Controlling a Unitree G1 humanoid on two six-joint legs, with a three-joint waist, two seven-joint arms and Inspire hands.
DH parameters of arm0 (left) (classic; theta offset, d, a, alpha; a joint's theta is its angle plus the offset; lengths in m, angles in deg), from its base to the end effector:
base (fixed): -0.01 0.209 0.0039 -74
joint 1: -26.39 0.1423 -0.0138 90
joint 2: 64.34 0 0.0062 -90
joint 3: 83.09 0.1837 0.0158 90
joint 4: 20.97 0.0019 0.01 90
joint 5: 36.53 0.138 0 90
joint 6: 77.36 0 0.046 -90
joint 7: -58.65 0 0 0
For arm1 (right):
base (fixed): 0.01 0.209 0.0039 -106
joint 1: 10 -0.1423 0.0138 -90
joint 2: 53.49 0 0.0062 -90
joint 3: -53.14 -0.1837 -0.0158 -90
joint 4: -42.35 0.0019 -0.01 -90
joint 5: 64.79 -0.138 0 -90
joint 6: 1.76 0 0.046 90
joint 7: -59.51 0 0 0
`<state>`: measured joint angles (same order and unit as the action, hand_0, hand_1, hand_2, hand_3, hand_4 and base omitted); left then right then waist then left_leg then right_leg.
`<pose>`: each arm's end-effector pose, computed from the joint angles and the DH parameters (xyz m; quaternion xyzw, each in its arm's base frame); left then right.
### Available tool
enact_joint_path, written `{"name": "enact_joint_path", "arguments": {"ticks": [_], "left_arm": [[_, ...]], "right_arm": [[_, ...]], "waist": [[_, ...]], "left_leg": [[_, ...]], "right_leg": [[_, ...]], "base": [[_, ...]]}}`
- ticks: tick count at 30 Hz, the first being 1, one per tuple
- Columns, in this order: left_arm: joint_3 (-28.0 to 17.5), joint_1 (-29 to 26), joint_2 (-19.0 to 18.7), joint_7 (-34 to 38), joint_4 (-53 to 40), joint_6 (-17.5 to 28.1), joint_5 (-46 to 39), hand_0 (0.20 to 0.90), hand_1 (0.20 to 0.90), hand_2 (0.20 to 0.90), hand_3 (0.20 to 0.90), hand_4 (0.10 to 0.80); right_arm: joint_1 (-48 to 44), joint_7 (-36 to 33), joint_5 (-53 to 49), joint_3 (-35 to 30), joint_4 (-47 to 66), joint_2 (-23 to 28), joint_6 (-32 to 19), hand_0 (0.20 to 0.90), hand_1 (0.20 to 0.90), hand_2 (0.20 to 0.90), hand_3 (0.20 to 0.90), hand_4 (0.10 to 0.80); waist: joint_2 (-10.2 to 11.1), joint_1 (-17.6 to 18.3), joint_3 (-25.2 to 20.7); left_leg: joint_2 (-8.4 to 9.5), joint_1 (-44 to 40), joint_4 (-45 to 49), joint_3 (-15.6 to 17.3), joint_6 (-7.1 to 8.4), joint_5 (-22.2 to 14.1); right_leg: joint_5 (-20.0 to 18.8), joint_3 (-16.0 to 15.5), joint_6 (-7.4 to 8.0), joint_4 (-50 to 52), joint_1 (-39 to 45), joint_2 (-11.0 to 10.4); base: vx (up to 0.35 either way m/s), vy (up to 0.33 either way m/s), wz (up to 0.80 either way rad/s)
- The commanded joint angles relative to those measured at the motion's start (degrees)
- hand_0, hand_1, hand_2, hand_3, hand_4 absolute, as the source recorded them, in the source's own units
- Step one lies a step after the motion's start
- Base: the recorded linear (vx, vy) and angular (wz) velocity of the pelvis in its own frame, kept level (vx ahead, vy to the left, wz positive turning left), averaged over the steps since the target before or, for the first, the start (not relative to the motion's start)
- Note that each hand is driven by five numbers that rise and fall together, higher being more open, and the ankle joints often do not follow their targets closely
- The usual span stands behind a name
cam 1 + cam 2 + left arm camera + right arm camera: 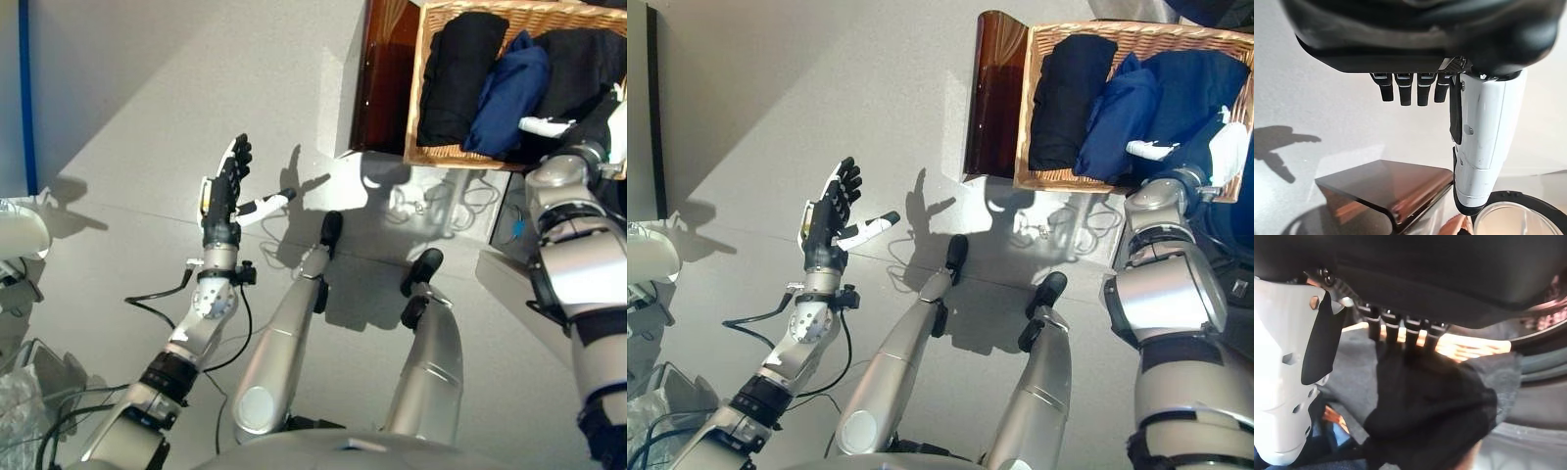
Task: Pick up the clothes and place them into the washing machine
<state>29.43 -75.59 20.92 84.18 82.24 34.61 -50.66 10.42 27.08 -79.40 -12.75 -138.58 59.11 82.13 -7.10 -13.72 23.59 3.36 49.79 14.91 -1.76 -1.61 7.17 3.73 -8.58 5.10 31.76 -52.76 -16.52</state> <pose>0.2299 0.1480 0.0497 0.0352 -0.1335 0.0334 0.9899 0.3354 -0.3093 0.1784 -0.2794 0.0432 -0.4475 0.8484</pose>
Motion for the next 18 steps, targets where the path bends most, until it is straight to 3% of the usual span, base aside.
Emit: {"name": "enact_joint_path", "arguments": {"ticks": [1,13,18], "left_arm": [[-4.1,2.8,-1.9,1.2,-8.1,5.6,1.3,0.900,0.900,0.900,0.900,0.800],[-3.2,2.6,-2.7,1.4,-8.6,4.9,1.3,0.900,0.900,0.900,0.900,0.800],[-2.5,2.5,-2.8,2.6,-8.5,4.3,2.1,0.900,0.900,0.900,0.900,0.800]], "right_arm": [[-2.0,-3.1,2.4,3.6,1.4,4.4,-0.3,0.900,0.900,0.900,0.900,0.800],[-2.7,-4.4,3.7,4.2,1.4,5.4,1.1,0.900,0.900,0.900,0.900,0.800],[-3.8,-8.0,8.9,6.6,0.6,5.7,2.7,0.900,0.900,0.900,0.900,0.800]], "waist": [[-1.4,-1.3,-3.1],[-2.6,-0.4,-2.5],[-3.4,-0.1,-2.2]], "left_leg": [[0.28,3.3,4.2,-1.3,4.88,-6.1],[-0.55,2.3,3.8,-0.3,4.76,-6.0],[-0.54,2.7,4.0,-0.4,4.77,-6.0]], "right_leg": [[-0.5,1.6,0.00,-5.5,3.7,1.4],[-0.5,2.8,0.05,-5.8,3.8,1.8],[0.0,2.9,-0.10,-5.0,3.0,2.0]], "base": [[0.000,0.000,0.00],[-0.005,-0.002,-0.03],[0.000,-0.008,-0.03]]}}
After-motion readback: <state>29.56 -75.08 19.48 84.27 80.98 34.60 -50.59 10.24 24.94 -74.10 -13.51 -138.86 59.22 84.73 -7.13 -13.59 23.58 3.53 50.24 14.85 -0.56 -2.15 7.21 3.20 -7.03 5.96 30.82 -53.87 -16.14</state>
